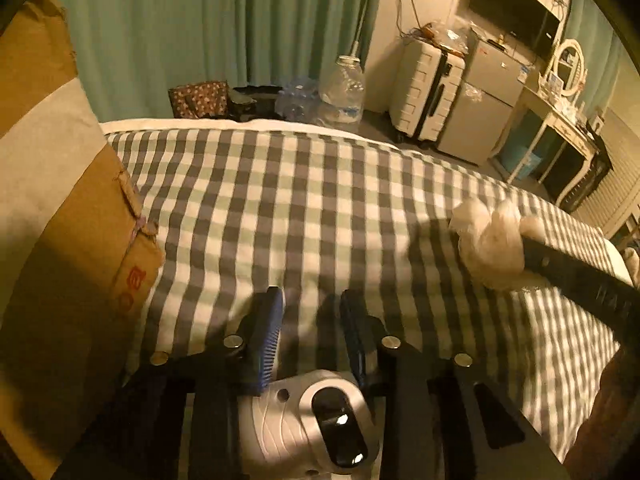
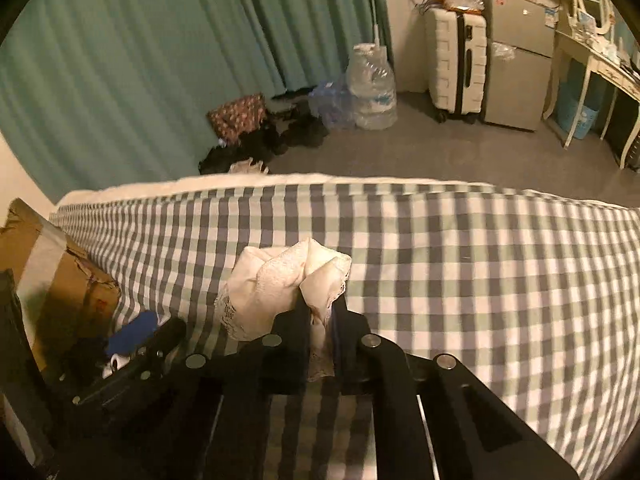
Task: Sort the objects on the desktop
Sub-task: 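Grasp the white lace cloth with the right gripper while the left grasps the white bottle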
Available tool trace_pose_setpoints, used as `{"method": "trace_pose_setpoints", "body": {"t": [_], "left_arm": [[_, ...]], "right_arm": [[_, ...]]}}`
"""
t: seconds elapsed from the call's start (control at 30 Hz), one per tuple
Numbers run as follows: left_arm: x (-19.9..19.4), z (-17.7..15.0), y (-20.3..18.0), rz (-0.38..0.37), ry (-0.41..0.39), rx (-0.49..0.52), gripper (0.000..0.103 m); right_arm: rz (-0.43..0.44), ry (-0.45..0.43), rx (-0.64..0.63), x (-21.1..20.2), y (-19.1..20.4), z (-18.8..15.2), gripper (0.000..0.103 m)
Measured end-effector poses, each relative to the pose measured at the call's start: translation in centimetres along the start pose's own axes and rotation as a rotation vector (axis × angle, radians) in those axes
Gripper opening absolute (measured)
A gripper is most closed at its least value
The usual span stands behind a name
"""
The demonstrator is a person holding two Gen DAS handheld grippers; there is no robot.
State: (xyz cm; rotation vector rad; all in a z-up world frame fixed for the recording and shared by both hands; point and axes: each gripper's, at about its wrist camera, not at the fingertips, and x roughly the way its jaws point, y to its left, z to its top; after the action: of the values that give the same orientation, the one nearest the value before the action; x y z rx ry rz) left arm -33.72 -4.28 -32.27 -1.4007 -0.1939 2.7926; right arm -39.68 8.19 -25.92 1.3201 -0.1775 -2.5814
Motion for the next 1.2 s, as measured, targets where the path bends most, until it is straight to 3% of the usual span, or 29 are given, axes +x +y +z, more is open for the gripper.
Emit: {"method": "trace_pose_setpoints", "body": {"t": [0.03, 0.07, 0.13, 0.4, 0.53, 0.7, 0.77, 0.8, 0.83, 0.9, 1.2], "left_arm": [[-0.2, -0.1, -0.2, -0.011, 0.007, 0.003, 0.009], [-0.5, -0.5, -0.4, -0.028, 0.032, 0.003, 0.002], [-0.9, -1.4, -0.5, -0.055, 0.065, -0.007, 0.000], [-6.1, -5.1, -1.0, -0.029, 0.131, 0.093, 0.000], [-10.2, -5.7, -1.2, -0.018, 0.098, 0.096, 0.000], [-13.3, -5.8, -1.9, 0.058, 0.013, 0.105, 0.003], [-13.4, -6.1, -2.1, 0.070, 0.021, 0.103, 0.017], [-13.3, -6.1, -2.0, 0.080, 0.027, 0.094, 0.037], [-13.1, -6.2, -1.9, 0.090, 0.034, 0.077, 0.064], [-13.1, -6.4, -1.5, 0.104, 0.039, 0.047, 0.090], [-12.2, -10.5, -0.7, 0.130, 0.154, -0.019, 0.092]], "right_arm": [[-0.003, -0.012, 0.005, -0.6, -0.3, 0.0, 0.008], [-0.004, -0.023, 0.008, -1.0, -0.5, 0.0, 0.008], [-0.008, -0.050, 0.013, -2.5, -1.1, -0.3, 0.008], [-0.005, -0.154, -0.013, -9.2, -0.6, -2.4, 0.008], [-0.005, -0.208, -0.029, -14.4, 0.8, -3.7, 0.008], [-0.012, -0.284, -0.050, -19.5, 1.9, -4.7, 0.008], [-0.017, -0.305, -0.056, -20.4, 2.3, -5.0, 0.008], [-0.016, -0.311, -0.056, -20.8, 2.4, -5.0, 0.008], [-0.015, -0.315, -0.056, -21.0, 2.4, -5.0, 0.008], [-0.013, -0.324, -0.059, -21.3, 2.5, -4.9, 0.008], [0.024, -0.319, -0.051, -20.5, 2.3, -4.6, 0.008]]}}
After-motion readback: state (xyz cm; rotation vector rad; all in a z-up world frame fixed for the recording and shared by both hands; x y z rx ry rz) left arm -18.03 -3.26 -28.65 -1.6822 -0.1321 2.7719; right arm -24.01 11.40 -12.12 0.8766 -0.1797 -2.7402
